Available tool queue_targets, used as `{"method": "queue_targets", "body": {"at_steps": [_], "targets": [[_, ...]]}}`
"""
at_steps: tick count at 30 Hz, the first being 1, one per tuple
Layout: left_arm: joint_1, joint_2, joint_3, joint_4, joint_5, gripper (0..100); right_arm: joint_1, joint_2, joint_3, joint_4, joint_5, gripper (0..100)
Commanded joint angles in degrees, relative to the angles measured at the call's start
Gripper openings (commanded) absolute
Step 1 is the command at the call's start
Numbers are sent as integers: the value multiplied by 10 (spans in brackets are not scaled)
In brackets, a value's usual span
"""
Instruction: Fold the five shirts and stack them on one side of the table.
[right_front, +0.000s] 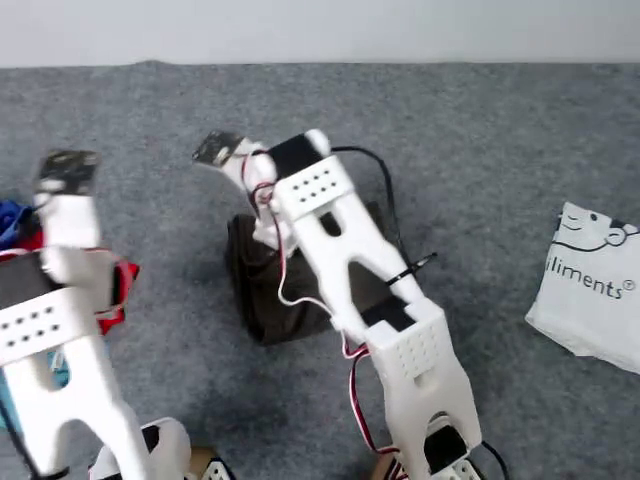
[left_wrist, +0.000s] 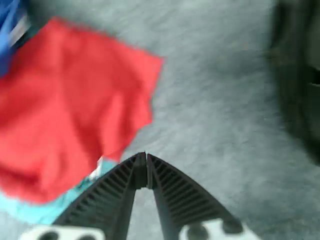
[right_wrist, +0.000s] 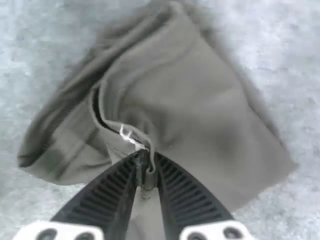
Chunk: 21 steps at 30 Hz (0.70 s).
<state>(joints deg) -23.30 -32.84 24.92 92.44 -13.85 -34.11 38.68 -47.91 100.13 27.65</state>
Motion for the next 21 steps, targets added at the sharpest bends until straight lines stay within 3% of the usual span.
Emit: {"method": "queue_targets", "body": {"at_steps": [1,8,19,21], "targets": [[90,-10,1,-29,10,8,22,-44,-33,10,4,10],[203,-10,102,-93,10,8,57,-44,-33,10,4,10],[216,-11,213,-219,15,8,79,-43,-33,7,4,10],[224,-11,218,-236,64,8,86,-43,-33,-7,-7,10]]}}
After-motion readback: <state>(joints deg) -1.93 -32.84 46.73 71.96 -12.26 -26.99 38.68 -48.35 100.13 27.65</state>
